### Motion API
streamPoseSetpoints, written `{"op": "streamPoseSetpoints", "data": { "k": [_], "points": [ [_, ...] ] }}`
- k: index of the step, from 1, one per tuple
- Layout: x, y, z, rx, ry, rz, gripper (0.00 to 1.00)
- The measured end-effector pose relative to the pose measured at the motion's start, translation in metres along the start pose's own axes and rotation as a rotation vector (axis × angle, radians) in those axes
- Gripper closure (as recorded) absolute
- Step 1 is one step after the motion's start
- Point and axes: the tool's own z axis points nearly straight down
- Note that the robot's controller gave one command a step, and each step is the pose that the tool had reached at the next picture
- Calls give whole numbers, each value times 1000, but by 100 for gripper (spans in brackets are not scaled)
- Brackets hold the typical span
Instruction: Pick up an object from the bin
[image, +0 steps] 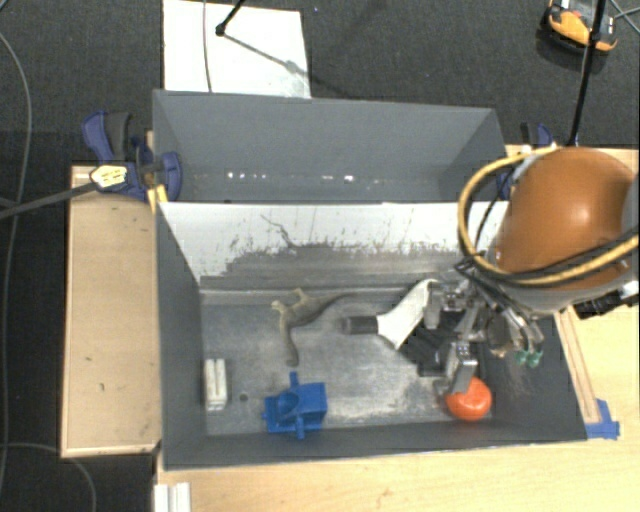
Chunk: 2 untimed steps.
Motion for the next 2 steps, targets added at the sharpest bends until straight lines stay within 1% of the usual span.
{"op": "streamPoseSetpoints", "data": {
  "k": [1,2],
  "points": [
    [-1,0,-4,0,-8,0,0],
    [-25,11,31,1,-14,-75,0]
  ]
}}
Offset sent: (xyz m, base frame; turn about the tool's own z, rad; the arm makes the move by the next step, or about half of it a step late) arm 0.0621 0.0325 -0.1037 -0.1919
